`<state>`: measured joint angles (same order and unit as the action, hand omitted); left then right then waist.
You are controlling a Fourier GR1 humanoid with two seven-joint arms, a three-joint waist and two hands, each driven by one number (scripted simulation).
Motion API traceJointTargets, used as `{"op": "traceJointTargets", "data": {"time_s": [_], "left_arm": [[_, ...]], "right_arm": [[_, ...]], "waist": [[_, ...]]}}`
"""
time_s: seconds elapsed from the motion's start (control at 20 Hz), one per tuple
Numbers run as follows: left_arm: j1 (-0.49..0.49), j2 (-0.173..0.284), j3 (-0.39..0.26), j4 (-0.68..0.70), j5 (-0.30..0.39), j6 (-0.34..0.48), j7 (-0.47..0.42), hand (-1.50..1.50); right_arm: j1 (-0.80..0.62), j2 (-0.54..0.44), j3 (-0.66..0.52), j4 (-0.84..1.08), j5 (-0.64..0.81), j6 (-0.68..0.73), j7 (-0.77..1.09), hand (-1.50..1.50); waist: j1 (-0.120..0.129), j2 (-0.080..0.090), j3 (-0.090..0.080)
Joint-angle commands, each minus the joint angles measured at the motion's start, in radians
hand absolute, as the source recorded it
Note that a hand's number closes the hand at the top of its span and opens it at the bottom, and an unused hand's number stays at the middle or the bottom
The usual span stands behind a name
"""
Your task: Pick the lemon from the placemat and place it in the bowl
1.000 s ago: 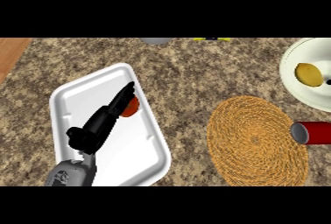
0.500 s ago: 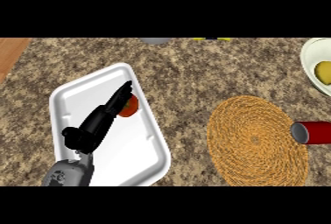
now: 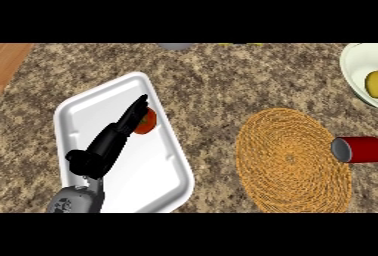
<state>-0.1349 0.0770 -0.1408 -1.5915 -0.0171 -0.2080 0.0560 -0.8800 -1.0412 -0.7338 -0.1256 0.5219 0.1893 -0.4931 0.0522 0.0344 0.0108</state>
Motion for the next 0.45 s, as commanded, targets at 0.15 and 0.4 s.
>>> {"op": "traceJointTargets", "data": {"time_s": [0.15, 0.4], "left_arm": [[-0.015, -0.005, 0.008, -0.006, -0.004, 0.014, 0.007, 0.0], [0.002, -0.022, -0.009, -0.001, -0.01, 0.02, 0.001, 0.0]], "right_arm": [[0.103, -0.094, -0.072, 0.023, -0.067, 0.098, -0.058, -1.5], [0.178, -0.099, -0.075, 0.033, -0.07, 0.177, -0.118, -1.5]], "waist": [[-0.015, 0.001, 0.004], [-0.016, 0.004, 0.007]]}}
